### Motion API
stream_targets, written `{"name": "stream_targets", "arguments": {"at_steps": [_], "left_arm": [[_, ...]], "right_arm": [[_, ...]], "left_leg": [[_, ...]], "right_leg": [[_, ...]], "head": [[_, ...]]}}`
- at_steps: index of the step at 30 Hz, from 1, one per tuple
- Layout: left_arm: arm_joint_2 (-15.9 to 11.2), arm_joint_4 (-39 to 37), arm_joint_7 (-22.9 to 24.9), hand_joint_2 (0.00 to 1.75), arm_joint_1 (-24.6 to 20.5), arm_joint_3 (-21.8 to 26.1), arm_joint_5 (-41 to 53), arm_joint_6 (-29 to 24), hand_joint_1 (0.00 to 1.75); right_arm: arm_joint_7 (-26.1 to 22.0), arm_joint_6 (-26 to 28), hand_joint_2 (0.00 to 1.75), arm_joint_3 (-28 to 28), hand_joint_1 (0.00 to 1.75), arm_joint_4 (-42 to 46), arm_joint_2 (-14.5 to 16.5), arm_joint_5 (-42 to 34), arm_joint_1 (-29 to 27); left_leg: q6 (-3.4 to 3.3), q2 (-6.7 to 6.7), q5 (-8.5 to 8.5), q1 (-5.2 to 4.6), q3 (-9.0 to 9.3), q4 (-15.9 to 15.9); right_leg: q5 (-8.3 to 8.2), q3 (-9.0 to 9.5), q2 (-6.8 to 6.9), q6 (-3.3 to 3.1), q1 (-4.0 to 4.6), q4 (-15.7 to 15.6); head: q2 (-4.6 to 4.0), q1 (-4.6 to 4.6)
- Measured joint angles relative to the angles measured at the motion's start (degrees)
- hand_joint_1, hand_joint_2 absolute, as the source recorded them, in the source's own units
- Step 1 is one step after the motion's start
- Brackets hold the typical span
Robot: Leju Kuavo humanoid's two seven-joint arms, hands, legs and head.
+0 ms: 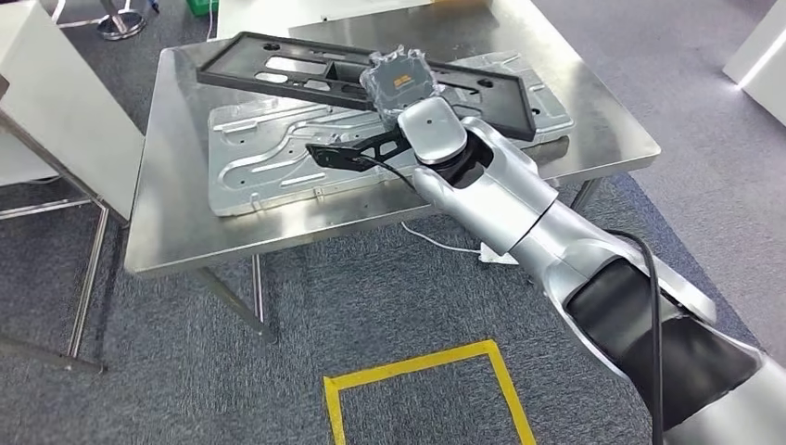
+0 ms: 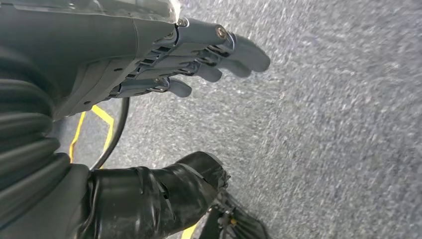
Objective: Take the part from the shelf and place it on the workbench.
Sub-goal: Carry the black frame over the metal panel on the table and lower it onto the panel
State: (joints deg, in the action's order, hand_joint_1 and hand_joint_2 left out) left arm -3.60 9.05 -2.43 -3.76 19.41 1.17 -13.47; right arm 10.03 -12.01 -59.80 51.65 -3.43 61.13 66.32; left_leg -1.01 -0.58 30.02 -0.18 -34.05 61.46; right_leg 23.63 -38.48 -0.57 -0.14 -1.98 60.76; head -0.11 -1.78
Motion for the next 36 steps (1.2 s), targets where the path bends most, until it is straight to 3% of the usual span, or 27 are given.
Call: {"name": "stream_targets", "arguments": {"at_steps": [3, 4, 5, 6, 8, 9, 11, 14, 16, 18, 19, 20, 21, 23, 24, 26, 30, 32, 34, 35, 36], "left_arm": [[0.0, 0.0, 0.1, 1.75, -0.1, 0.0, 0.0, 0.0, 0.0], [0.1, 0.0, 0.1, 1.75, -0.1, 0.0, 0.0, 0.0, 0.0], [0.1, 0.0, 0.2, 1.75, 0.0, 0.0, 0.0, 0.0, 0.0], [0.1, 0.0, 0.3, 1.75, 0.0, 0.0, 0.0, 0.0, 0.0], [-0.1, 0.0, 0.3, 1.75, 0.0, 0.0, 0.0, 0.0, 0.0], [-0.1, 0.0, 0.4, 1.75, 0.1, 0.0, 0.0, 0.0, 0.0], [-0.5, 0.0, 0.5, 1.75, 0.0, 0.0, 0.0, 0.0, 0.0], [-0.8, 0.0, 0.5, 1.75, 0.0, 0.0, 0.0, 0.0, 0.0], [-0.6, 0.0, 0.5, 1.75, 0.0, 0.0, 0.0, 0.0, 0.0], [-0.5, 0.0, 0.5, 1.75, -0.1, 0.0, 0.0, 0.1, 0.0], [-0.4, 0.0, 0.5, 1.75, -0.1, 0.0, 0.0, 0.1, 0.0], [-0.4, 0.0, 0.5, 1.75, -0.1, 0.0, 0.0, 0.1, 0.0], [-0.3, 0.0, 0.5, 1.75, -0.1, 0.0, 0.0, 0.1, 0.0], [-0.1, 0.0, 0.5, 1.75, 0.0, 0.0, 0.0, 0.1, 0.0], [-0.1, 0.0, 0.5, 1.75, 0.0, 0.0, 0.0, 0.1, 0.0], [-0.1, 0.0, 0.5, 1.75, 0.0, 0.0, 0.0, 0.1, 0.0], [-0.1, 0.0, 0.5, 1.75, 0.1, 0.0, 0.0, 0.1, 0.0], [0.0, 0.0, 0.5, 1.75, 0.0, 0.0, 0.0, 0.1, 0.0], [0.1, 0.0, 0.4, 1.75, -0.1, 0.0, 0.1, 0.1, 0.0], [0.2, 0.0, 0.4, 1.75, 0.0, 0.0, 0.1, 0.1, 0.0], [0.3, 0.0, 0.4, 1.75, 0.0, 0.0, 0.1, 0.1, 0.0]], "right_arm": [[-0.1, 0.4, 1.75, 0.0, 1.75, -0.5, 0.4, 0.1, -0.2], [-0.1, 0.5, 1.75, -0.1, 1.75, -0.8, 0.5, 0.2, -0.4], [-0.3, 0.5, 1.75, -0.2, 1.75, -1.0, 0.6, 0.3, -0.6], [-0.4, 0.5, 1.75, -0.2, 1.75, -1.3, 0.8, 0.3, -0.8], [-0.5, 0.6, 1.75, -0.3, 1.75, -1.6, 1.2, 0.4, -0.6], [-0.5, 0.7, 1.75, -0.3, 1.75, -1.7, 1.5, 0.4, -0.4], [-0.5, 0.8, 1.75, -0.3, 1.75, -1.9, 1.7, 0.5, -0.2], [-0.6, 0.9, 1.75, -0.3, 1.75, -2.2, 1.9, 0.5, -0.1], [-0.6, 1.0, 1.75, -0.3, 1.75, -2.4, 1.9, 0.5, 0.0], [-0.7, 1.0, 1.75, -0.3, 1.75, -2.6, 1.9, 0.5, 0.0], [-0.7, 1.0, 1.75, -0.4, 1.75, -2.7, 1.9, 0.5, -0.1], [-0.9, 1.0, 1.75, -0.5, 1.75, -2.9, 1.9, 0.5, -0.2], [-1.0, 1.0, 1.75, -0.5, 1.75, -3.0, 1.9, 0.5, -0.3], [-1.1, 1.0, 1.75, -0.7, 1.75, -3.3, 1.9, 0.5, -0.3], [-1.1, 1.0, 1.75, -0.7, 1.75, -3.5, 1.9, 0.5, -0.2], [-1.2, 1.1, 1.75, -0.8, 1.75, -3.7, 2.2, 0.6, -0.1], [-1.2, 1.2, 1.75, -0.9, 1.75, -4.2, 2.6, 0.6, -0.2], [-1.3, 1.4, 1.75, -0.9, 1.75, -4.5, 2.9, 0.6, -0.3], [-1.3, 1.6, 1.75, -1.0, 1.75, -4.8, 3.1, 0.6, -0.7], [-1.4, 1.7, 1.75, -1.1, 1.75, -5.0, 3.2, 0.6, -1.0], [-1.6, 1.7, 1.75, -1.2, 1.75, -5.2, 3.3, 0.6, -1.3]], "left_leg": [[0.81, 0.22, 3.38, 0.38, -6.44, 10.8], [0.88, 0.23, 3.25, 0.44, -8.26, 13.1], [0.84, 0.24, 1.94, 0.45, -9.07, 13.2], [0.61, 0.23, -0.48, 0.39, -8.69, 11.0], [-0.73, 0.21, -6.16, 0.03, -5.55, 2.3], [-1.4, 0.21, -7.86, -0.21, -3.96, -1.3], [-2.24, 0.23, -8.41, -0.61, -2.44, -4.3], [-2.78, 0.43, -8.28, -0.5, -0.78, -7.0], [-2.86, 0.66, -8.34, -0.21, 0.73, -8.7], [-2.85, 0.68, -7.65, -0.34, 1.22, -8.3], [-2.74, 0.6, -7.07, -0.37, 1.33, -7.8], [-2.62, 0.48, -6.41, -0.35, 1.44, -7.2], [-2.41, 0.31, -5.69, -0.32, 1.59, -6.5], [-1.83, -0.04, -4.16, -0.26, 1.98, -5.1], [-1.52, -0.16, -3.42, -0.37, 1.95, -4.3], [-1.17, -0.29, -2.62, -0.56, 1.49, -3.3], [-0.52, -0.07, -1.23, -0.25, 0.26, -1.4], [0.25, 0.14, 1.11, 0.04, -2.57, 4.1], [0.74, 0.24, 3.18, 0.37, -7.17, 11.7], [0.82, 0.26, 3.02, 0.47, -8.9, 13.8], [0.77, 0.27, 1.69, 0.52, -9.6, 13.7]], "right_leg": [[0.54, 0.79, -0.05, -0.3, -0.03, -0.3], [0.78, 1.28, -0.04, -0.28, -0.04, -0.5], [1.03, 1.92, -0.04, -0.24, -0.05, -0.7], [1.29, 2.62, -0.05, -0.19, -0.01, -1.0], [1.76, 4.07, -0.1, -0.14, 0.06, -1.6], [1.89, 4.59, -0.18, -0.01, 0.02, -2.0], [1.91, 5.02, -0.33, 0.4, -0.2, -2.7], [2.26, 5.13, -0.22, 1.02, 0.01, -2.9], [4.21, 3.17, 0.0, 1.03, 0.3, 1.2], [6.77, -1.19, 0.06, 1.07, 0.48, 8.9], [7.14, -3.18, 0.08, 1.19, 0.55, 11.8], [6.5, -4.34, 0.09, 1.32, 0.58, 12.9], [4.78, -4.39, 0.13, 1.42, 0.56, 11.7], [0.51, -2.13, 0.25, 1.47, 0.47, 5.2], [-0.56, -0.88, 0.21, 1.37, 0.42, 2.2], [-0.39, 0.05, 0.0, 0.9, 0.49, 0.0], [0.12, -0.07, -0.37, -0.08, 0.37, 0.1], [0.35, 0.48, -0.38, -0.4, 0.18, -0.3], [0.61, 1.26, -0.37, -0.43, 0.12, -0.7], [0.83, 1.71, -0.36, -0.39, 0.1, -0.9], [1.12, 2.21, -0.35, -0.35, 0.1, -1.0]], "head": [[0.0, 0.19], [0.0, 0.16], [0.0, 0.15], [0.0, 0.22], [0.0, 0.31], [0.0, 0.37], [0.0, 0.36], [0.0, 0.26], [0.0, -0.06], [0.0, -0.26], [0.0, -0.26], [0.0, -0.27], [0.0, -0.29], [0.0, -0.31], [0.0, -0.27], [0.0, -0.15], [0.0, -0.02], [0.0, 0.15], [0.0, 0.2], [0.0, 0.21], [0.0, 0.2]]}}
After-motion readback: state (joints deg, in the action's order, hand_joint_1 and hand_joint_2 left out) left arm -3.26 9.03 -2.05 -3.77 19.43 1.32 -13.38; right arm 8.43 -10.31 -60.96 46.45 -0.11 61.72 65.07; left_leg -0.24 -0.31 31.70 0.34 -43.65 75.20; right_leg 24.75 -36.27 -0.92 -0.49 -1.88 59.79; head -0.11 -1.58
